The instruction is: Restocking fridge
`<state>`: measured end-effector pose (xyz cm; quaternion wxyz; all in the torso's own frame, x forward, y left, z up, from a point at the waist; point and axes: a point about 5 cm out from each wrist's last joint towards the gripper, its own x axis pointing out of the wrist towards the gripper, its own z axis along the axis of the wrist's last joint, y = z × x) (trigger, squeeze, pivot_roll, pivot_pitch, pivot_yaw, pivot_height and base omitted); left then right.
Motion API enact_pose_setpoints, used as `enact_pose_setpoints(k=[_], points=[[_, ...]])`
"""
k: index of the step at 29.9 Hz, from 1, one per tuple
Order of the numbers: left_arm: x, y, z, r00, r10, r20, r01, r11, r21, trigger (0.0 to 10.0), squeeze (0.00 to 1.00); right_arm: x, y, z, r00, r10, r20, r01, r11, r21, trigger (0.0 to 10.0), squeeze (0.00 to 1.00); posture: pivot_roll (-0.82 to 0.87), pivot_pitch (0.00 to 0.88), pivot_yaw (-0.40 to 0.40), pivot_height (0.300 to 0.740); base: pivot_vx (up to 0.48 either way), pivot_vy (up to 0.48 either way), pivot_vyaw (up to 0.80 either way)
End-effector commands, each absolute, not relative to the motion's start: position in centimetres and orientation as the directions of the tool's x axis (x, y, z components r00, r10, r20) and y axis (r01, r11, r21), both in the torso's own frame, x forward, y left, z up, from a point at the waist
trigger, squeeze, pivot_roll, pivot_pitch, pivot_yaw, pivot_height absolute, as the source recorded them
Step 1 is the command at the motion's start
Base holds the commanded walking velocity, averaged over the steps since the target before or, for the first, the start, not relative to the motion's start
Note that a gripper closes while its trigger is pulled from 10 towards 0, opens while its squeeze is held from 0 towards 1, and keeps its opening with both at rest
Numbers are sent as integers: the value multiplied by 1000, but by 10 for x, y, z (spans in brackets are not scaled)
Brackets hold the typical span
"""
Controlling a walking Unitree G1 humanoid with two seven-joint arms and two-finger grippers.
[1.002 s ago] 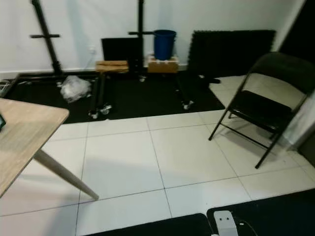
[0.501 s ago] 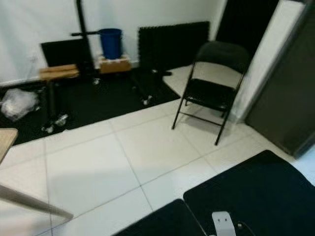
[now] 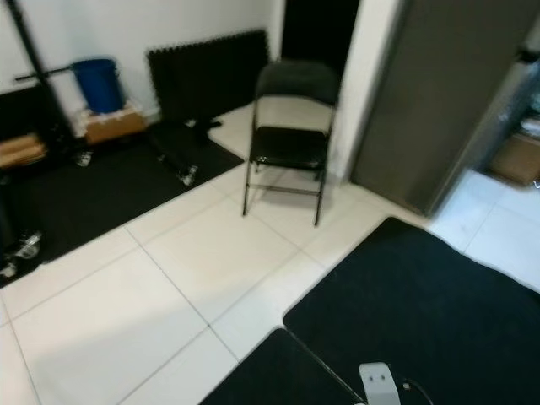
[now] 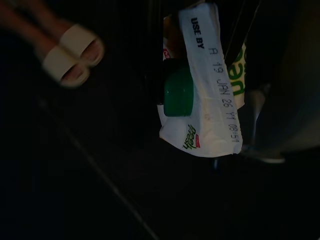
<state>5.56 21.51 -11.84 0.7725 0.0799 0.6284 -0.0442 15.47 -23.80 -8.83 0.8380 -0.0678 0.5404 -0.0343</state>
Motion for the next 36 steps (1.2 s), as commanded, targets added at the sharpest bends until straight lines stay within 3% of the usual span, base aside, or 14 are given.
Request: enact_pose_setpoints(k=[1,36], points=[[107,210,-108,396,24,-918,146,985,89,10000,0,154,-241,-88,410,-141,-901,-18,987,-162,10000,0,-39,0,-20,740,0,0,-781],[106,208,-109,395,12,-919,121,990,65,10000,0,154,-238,-89,409,-124,-904,-60,985,-162,10000,0,-38,0,-22,740,0,0,-782]])
